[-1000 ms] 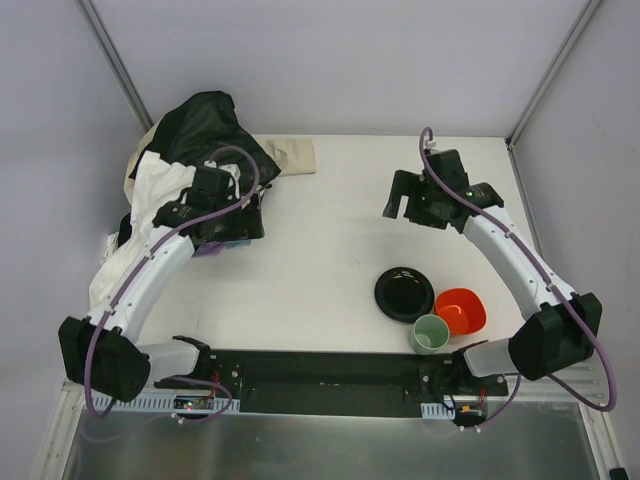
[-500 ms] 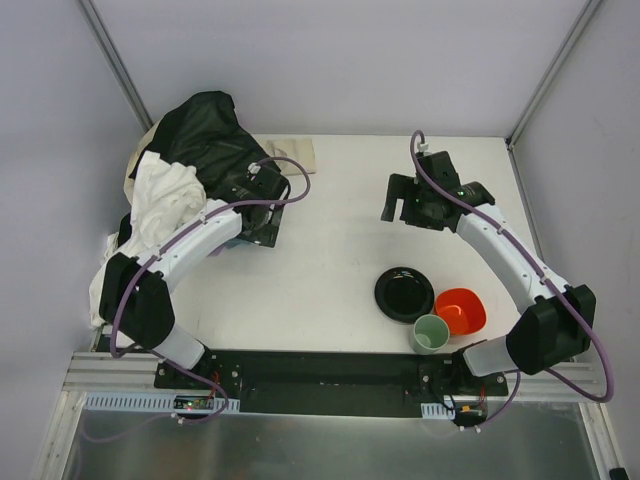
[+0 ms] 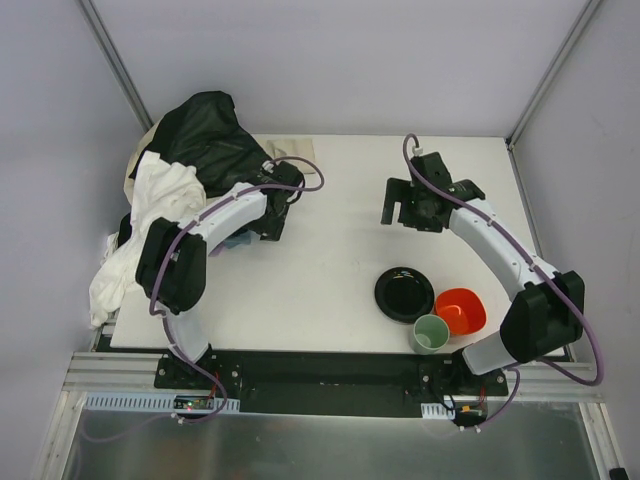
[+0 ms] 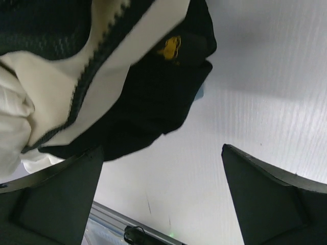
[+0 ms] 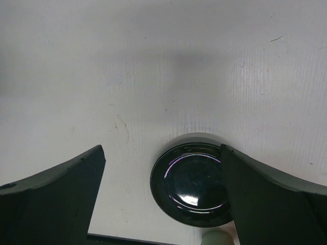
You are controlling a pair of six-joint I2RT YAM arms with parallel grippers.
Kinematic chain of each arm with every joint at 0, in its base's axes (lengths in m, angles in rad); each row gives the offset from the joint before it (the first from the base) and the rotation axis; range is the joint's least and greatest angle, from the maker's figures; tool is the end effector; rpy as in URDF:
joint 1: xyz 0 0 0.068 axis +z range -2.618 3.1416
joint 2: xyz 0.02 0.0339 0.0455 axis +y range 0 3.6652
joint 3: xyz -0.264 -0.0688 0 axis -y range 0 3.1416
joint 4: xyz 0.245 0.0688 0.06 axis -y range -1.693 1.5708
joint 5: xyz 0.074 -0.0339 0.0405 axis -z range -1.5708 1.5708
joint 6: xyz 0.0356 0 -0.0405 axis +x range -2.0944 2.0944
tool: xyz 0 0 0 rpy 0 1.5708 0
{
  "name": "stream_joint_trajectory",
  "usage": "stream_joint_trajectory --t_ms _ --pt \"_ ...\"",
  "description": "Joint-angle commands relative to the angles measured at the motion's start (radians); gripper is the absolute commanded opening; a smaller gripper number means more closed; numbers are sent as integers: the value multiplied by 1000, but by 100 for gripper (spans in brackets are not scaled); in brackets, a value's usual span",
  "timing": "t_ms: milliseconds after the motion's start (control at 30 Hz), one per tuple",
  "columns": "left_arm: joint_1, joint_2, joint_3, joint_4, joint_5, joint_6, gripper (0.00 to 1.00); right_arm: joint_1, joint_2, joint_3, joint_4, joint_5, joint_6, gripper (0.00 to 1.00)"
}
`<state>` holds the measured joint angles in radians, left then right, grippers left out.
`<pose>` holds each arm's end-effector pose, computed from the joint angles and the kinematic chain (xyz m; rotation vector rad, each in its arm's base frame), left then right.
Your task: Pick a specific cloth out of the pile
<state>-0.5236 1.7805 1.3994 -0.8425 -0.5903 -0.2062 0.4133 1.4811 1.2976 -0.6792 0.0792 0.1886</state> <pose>0.3216 -0.1628 0.2389 0.2695 2.5465 0.5662 0.2936 0.1257 0.3076 -0.2378 2.4259 0.1748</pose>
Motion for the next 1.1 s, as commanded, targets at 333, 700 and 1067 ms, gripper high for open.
stream_joint_trajectory --t_ms 333,700,1067 --pt "172 221 109 36 46 39 99 -1 74 84 -52 44 -29 96" --pt "212 306 96 46 122 45 56 -5 105 111 -69 41 -34 96" --pt "221 234 122 45 165 68 0 -7 93 109 -72 47 -32 96"
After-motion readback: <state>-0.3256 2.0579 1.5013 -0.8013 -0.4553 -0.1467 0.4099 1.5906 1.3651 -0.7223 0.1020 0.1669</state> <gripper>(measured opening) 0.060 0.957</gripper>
